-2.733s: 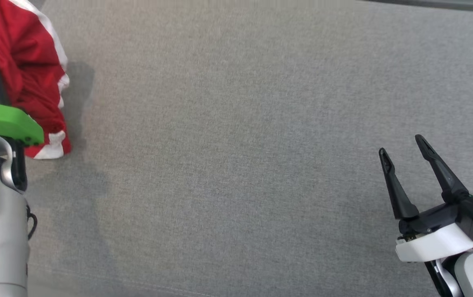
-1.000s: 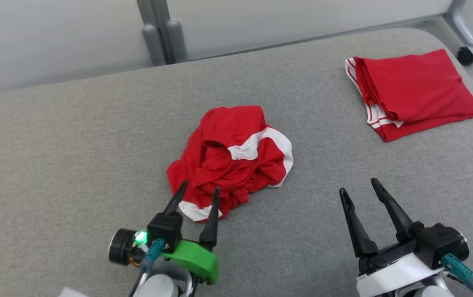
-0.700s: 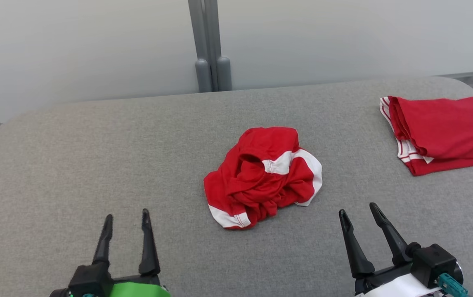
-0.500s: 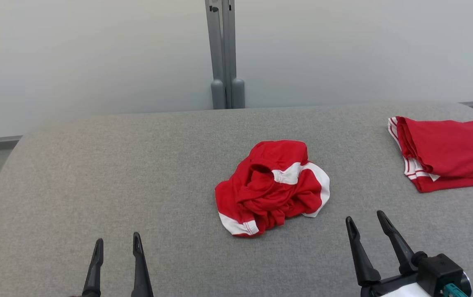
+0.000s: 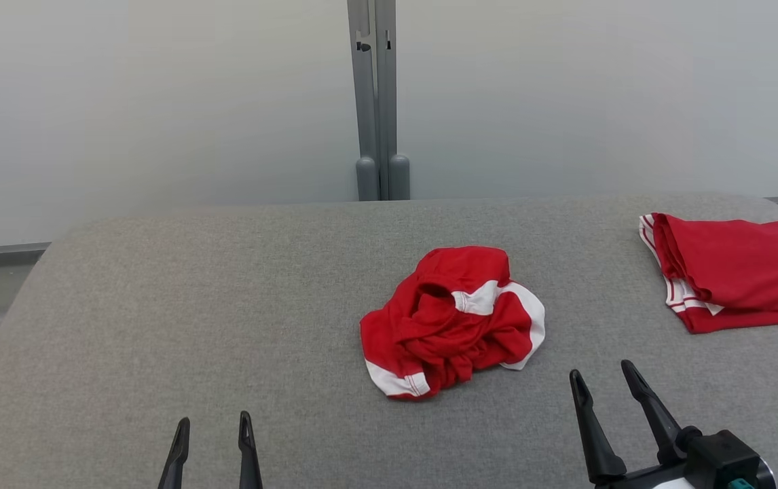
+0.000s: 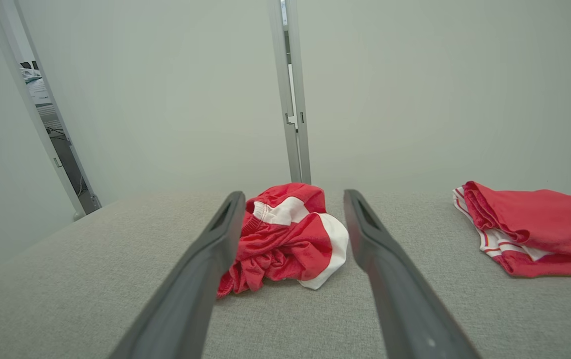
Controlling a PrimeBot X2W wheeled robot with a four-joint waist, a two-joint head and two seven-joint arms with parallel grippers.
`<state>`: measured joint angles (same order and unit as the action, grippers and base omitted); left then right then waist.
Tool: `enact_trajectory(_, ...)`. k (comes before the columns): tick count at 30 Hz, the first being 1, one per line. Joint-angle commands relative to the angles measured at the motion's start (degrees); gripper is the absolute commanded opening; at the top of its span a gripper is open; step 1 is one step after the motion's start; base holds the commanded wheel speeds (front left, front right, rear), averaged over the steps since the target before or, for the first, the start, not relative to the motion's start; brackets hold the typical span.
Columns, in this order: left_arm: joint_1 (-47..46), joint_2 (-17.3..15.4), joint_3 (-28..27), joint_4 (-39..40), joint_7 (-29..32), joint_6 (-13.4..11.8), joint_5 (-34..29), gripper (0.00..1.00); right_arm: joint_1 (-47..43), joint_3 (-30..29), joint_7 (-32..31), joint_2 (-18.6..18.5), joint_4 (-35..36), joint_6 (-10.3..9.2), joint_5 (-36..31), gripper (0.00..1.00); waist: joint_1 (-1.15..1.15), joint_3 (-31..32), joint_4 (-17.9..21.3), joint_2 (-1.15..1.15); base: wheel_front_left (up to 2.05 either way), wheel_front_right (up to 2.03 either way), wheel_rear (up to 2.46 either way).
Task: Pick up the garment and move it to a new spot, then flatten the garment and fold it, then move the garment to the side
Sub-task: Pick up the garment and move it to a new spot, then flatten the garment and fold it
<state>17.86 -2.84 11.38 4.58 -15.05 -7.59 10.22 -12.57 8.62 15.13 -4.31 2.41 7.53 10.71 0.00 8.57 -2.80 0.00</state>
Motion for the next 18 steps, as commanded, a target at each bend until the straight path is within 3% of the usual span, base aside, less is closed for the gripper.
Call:
enact_trajectory(1, -0.21, -0.13, 0.02, -0.09, -0.15, 0.02, -0.58, 1.0, 0.27, -0.21, 0.0, 0.04, 0.19, -0.09, -0.18, 1.0, 0.0, -0.25, 0.01, 0.0, 0.0, 0.0, 0.0)
enact_trajectory(18, -0.72, -0.13, 1.03, -0.22, -0.16, -0.67, -1.59, 1.0, -0.36, -1.2, 0.0, -0.14, 0.48, -0.09, 0.57, 1.0, 0.0, -0.65, -0.68, 0.0, 0.0, 0.0, 0.0)
